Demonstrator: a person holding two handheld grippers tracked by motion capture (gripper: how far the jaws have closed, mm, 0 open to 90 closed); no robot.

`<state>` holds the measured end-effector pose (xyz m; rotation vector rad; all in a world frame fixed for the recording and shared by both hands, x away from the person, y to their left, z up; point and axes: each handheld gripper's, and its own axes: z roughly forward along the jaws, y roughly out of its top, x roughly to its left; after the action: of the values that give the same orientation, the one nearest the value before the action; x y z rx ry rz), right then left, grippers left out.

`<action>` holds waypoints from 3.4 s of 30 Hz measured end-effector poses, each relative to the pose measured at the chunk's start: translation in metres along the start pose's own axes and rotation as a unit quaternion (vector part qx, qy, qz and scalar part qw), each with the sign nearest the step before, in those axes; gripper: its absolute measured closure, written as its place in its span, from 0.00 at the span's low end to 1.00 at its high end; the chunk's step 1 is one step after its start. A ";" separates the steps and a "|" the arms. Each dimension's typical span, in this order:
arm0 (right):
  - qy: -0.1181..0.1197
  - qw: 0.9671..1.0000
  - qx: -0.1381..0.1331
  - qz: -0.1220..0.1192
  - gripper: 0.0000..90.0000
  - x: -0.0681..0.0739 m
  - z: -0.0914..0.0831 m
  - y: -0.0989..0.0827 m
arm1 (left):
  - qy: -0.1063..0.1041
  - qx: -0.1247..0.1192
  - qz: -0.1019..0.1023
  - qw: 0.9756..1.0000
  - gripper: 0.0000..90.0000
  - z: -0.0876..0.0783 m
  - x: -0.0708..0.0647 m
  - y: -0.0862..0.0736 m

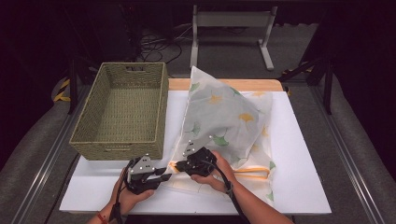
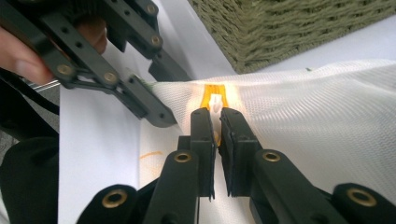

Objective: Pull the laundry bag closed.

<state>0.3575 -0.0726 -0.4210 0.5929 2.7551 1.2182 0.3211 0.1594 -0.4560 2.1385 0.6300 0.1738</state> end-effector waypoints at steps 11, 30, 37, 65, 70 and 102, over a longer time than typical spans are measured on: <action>-0.001 1.000 -0.003 0.001 0.93 -0.001 0.000 -0.003 | -0.027 -0.031 -0.047 0.998 0.63 -0.001 0.016 0.006; -0.002 1.000 -0.009 0.006 0.78 -0.001 0.001 -0.006 | -0.010 -0.007 0.014 1.000 0.98 0.002 0.007 0.013; 0.004 1.000 -0.006 0.010 0.78 -0.002 0.008 -0.004 | -0.006 -0.004 0.025 1.000 0.99 0.001 0.003 0.011; 0.044 0.997 -0.019 0.061 0.70 0.000 0.014 -0.007 | 0.016 0.007 0.044 0.999 0.98 -0.004 -0.001 0.007; 0.035 0.998 -0.018 0.056 0.72 0.002 0.015 -0.006 | 0.014 0.009 0.045 0.999 0.98 -0.004 -0.002 0.007; -0.007 1.000 -0.010 0.001 1.00 0.007 0.014 -0.003 | 0.027 0.007 0.032 0.999 0.79 -0.005 -0.002 0.006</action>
<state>0.3526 -0.0622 -0.4320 0.5990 2.7288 1.2362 0.3201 0.1589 -0.4485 2.1747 0.5945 0.2632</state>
